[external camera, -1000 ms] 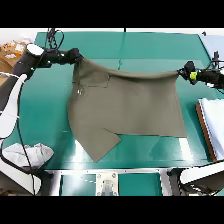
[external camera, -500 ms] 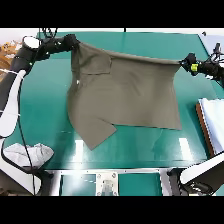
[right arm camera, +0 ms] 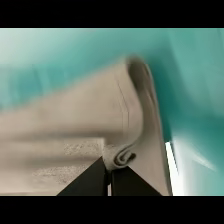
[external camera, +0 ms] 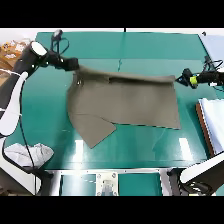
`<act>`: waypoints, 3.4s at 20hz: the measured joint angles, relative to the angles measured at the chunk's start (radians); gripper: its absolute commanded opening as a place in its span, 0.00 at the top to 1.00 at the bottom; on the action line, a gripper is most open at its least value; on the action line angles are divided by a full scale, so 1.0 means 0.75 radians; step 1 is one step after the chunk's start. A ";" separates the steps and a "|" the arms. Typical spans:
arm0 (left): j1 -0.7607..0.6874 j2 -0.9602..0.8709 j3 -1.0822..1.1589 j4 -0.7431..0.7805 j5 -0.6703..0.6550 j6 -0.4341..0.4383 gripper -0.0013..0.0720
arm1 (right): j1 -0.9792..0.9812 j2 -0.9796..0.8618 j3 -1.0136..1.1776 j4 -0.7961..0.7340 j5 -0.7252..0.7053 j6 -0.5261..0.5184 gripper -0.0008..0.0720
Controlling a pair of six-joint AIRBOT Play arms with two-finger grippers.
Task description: Fold the shirts.
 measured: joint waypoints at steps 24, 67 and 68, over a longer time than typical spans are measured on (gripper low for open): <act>0.002 0.081 -0.073 0.069 -0.816 -0.184 0.96 | -0.279 0.598 -0.652 -0.126 0.372 0.147 0.80; -0.102 1.173 -1.480 -0.258 -0.246 -0.125 0.96 | -0.611 1.367 -1.619 0.263 0.099 0.000 0.97; -0.102 1.188 -1.450 -0.237 -0.247 -0.135 0.96 | -0.611 1.394 -1.605 0.258 0.117 0.014 0.97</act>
